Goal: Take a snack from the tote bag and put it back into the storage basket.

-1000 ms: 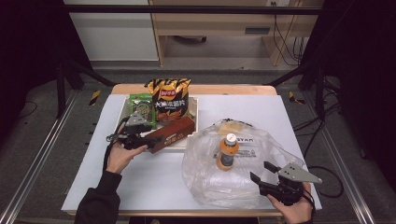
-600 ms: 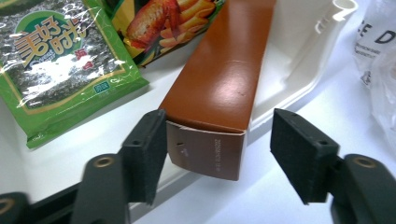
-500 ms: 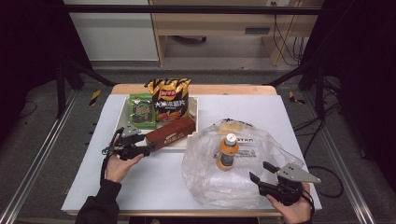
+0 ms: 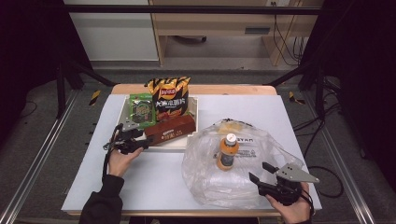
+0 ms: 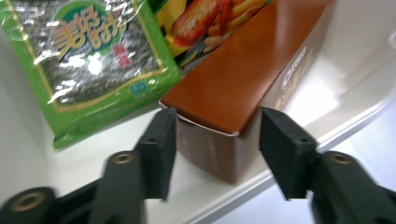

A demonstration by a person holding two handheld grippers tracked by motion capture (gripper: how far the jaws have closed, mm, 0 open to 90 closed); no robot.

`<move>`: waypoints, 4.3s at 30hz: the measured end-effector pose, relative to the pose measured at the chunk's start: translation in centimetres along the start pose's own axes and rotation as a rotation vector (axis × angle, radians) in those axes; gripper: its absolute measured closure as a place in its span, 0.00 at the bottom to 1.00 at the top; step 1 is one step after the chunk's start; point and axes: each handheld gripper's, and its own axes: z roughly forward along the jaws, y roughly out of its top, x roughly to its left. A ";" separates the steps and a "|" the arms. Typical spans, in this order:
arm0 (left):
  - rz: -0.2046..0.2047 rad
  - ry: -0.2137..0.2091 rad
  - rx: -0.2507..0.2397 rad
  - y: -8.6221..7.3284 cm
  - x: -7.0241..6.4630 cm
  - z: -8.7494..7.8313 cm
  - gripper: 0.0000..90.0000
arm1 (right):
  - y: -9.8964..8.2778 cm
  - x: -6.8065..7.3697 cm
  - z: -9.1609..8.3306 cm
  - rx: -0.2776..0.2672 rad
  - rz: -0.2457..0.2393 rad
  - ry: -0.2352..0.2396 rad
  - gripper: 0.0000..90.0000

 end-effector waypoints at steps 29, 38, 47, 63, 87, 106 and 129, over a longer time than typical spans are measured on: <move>-0.085 0.034 -0.038 0.0 1.4 1.8 0.65 | -0.1 0.0 0.2 0.004 -0.004 0.010 0.43; -0.031 0.013 -0.009 -0.3 0.1 0.2 0.85 | -0.1 0.0 0.0 0.002 -0.006 0.007 0.45; -0.072 0.035 0.023 0.1 0.6 2.0 0.91 | -0.2 -0.1 0.1 0.001 -0.009 0.005 0.46; -0.021 -0.007 -0.029 0.2 -0.7 -0.3 0.79 | 0.2 0.2 -0.1 -0.020 -0.015 0.010 0.48; 0.073 -0.080 -0.125 -3.3 -4.2 -6.1 0.47 | 4.2 2.1 2.8 -0.099 0.004 0.060 0.36; 0.078 -0.064 -0.119 -5.1 -4.9 -6.8 0.37 | 5.0 2.4 7.4 -0.037 -0.007 0.043 0.27; 0.027 -0.045 -0.112 -6.0 -3.6 -6.6 0.36 | 4.7 2.2 10.1 -0.006 0.007 0.040 0.33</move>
